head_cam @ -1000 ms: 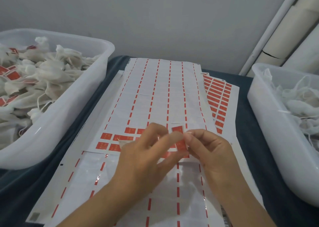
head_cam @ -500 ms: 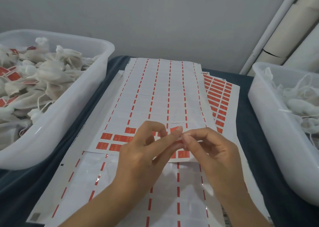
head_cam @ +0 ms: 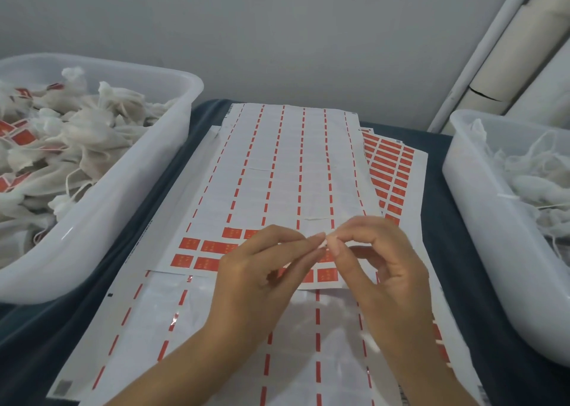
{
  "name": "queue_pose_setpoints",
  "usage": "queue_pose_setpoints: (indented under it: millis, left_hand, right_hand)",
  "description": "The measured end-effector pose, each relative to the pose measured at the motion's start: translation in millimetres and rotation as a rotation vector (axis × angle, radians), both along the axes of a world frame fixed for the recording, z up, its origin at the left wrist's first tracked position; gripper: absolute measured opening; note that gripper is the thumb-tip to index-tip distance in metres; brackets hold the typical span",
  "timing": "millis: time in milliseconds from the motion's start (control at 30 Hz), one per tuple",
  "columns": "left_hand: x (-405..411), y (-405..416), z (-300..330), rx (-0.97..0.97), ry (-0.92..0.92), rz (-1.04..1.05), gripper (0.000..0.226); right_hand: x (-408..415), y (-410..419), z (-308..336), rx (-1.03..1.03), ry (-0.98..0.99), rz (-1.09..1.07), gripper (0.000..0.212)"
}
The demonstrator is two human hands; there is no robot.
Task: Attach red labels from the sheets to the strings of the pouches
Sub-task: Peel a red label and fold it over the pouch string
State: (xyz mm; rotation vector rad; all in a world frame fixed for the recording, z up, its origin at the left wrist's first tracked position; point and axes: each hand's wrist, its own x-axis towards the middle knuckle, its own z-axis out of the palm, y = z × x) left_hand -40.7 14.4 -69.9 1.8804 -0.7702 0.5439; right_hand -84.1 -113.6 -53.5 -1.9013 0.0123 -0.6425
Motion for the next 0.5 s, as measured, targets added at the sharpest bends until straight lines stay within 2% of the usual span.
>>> queue_pose_setpoints:
  millis: [33,133,200,333,500]
  left_hand:
    - [-1.3,1.0,3.4,-0.065,0.124,-0.028,0.022]
    - [-5.0,2.6,13.9,-0.359,0.661,-0.138,0.019]
    - [-5.1,2.6,16.2,-0.476,0.839,-0.156,0.022]
    - [-6.0,1.4,21.0,-0.564,0.913,-0.187,0.026]
    - [-6.3,1.8,18.5,-0.596,0.887,-0.256,0.023]
  right_hand:
    - [-0.1,-1.2,1.3,0.061,0.008,-0.003,0.012]
    - [-0.1,-4.8,5.0,0.338,0.105,0.041,0.026]
    - [-0.3,-3.0,4.8,0.377,0.161,0.103,0.03]
    - [0.4,3.7,1.8,0.409,0.214,0.153,0.024]
    - [1.3,2.6,-0.7,0.459,0.231,0.156,0.021]
